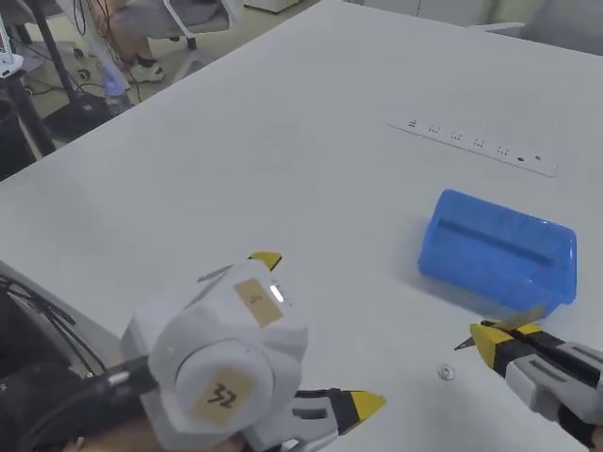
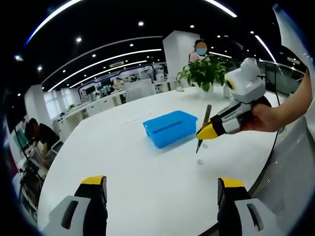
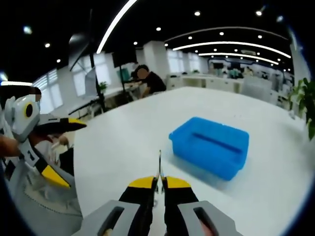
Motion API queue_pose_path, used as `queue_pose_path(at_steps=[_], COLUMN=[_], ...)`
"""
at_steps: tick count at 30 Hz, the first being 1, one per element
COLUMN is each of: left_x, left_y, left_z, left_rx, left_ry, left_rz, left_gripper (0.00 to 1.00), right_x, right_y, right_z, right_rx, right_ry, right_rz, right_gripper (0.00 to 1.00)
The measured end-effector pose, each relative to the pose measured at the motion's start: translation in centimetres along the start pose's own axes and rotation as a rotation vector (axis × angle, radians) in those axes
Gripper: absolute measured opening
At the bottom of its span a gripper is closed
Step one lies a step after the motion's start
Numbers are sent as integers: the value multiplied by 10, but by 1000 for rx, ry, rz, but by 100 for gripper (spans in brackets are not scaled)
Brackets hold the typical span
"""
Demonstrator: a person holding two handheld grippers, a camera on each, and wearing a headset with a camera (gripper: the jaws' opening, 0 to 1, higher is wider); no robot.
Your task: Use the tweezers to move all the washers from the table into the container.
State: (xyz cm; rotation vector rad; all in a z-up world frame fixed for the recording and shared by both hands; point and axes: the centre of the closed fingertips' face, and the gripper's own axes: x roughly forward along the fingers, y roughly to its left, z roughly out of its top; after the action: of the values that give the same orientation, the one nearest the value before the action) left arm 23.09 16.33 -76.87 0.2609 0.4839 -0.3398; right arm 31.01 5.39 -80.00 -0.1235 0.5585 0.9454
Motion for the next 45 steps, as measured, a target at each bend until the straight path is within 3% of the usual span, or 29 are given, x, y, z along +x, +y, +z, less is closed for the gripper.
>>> queue_pose_path(at_steps=[11,25,27,32,40,45], left_x=[0,0,1,1,1,1], left_y=[0,-1,-1,-1,-1,-1], left_z=[0,0,0,-1,-1,-1], left_rx=[-2,2,3,4,4,4], left_ry=[-2,3,2,6,8,7], left_rz=[-2,-1,-1,-1,-1,0], left_gripper=[95,95,95,95,95,94], right_x=[2,4,5,6,7,5], right_y=[4,8,8,9,6,4], right_z=[-15,-17,-21,-18,-14,-1], right_rx=[-33,-65,-88,-107,-59,-34], right_ry=[48,65,92,78,83,53], right_rz=[12,3,-2,0,7,10], right_gripper=[3,3,3,3,2,2])
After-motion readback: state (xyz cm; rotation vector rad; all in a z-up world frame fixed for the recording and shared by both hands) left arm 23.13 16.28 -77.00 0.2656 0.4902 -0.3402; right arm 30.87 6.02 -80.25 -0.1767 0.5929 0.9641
